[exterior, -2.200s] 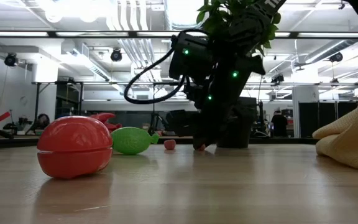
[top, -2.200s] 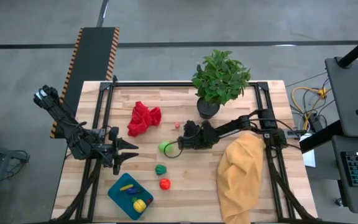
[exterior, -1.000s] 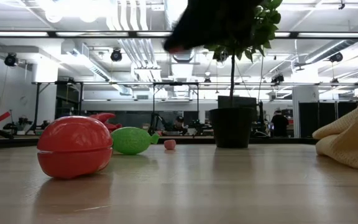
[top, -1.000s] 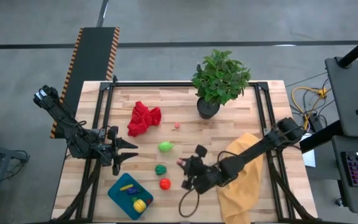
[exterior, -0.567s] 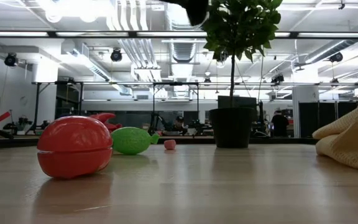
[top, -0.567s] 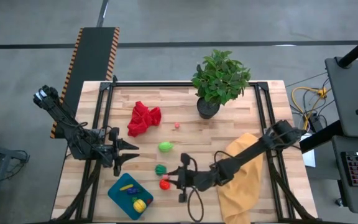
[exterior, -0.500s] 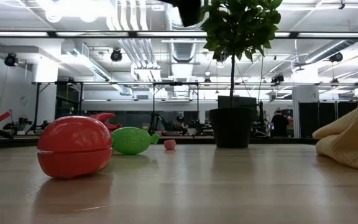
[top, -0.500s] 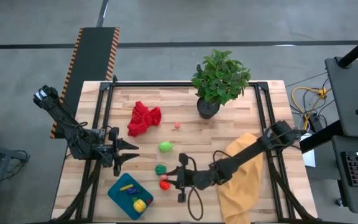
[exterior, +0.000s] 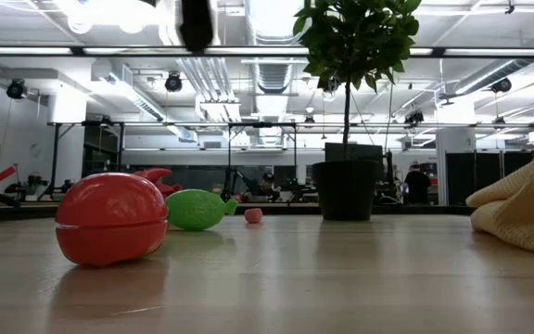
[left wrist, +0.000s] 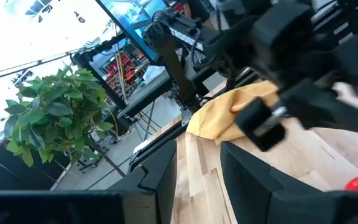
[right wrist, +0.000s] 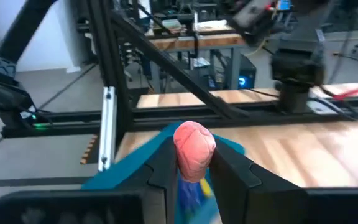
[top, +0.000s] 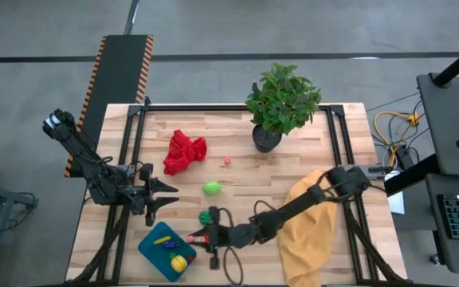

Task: Pick and placing Produce into tupperware
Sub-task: Put the right pink peach into the blue bin

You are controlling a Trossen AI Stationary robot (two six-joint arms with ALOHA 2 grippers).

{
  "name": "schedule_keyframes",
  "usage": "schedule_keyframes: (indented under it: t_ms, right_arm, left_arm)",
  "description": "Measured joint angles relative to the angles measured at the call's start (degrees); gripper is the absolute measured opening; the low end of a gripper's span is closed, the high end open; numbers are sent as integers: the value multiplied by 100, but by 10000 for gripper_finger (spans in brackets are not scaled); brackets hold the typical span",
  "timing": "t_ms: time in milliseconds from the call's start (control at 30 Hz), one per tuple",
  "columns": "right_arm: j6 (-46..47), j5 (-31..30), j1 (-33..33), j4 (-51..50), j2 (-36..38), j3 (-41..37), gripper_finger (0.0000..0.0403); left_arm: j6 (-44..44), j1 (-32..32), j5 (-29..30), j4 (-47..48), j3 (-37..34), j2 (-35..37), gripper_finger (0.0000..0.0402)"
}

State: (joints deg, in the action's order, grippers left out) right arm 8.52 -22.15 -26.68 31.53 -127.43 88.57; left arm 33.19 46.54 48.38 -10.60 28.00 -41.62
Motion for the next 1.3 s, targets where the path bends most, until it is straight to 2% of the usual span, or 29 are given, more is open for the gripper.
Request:
schedule_keyframes:
  t_ms: [367, 533, 733, 867, 1000, 1300]
  right_arm:
    - [198, 59, -17, -1808, -1187, 2233, 71]
    - [367, 138, -48, -2722, -1489, 2886, 71]
    - [676, 198, -46, -3147, -1500, 2923, 71]
    - [858, 686, -42, -3302, -1502, 2905, 72]
    - [948, 740, -52, -3313, -1502, 2905, 73]
    - [948, 738, -42, -3327, -1502, 2905, 113]
  left_arm:
    - [2, 0, -9, -2, -18, -3, 109]
    - [9, 0, -10, 1, -18, 1, 109]
    - [9, 0, -11, 1, -18, 4, 109]
    - [11, 0, -11, 1, -18, 1, 109]
    - [11, 0, -11, 1, -18, 1, 109]
    - [11, 0, -11, 2, -18, 1, 109]
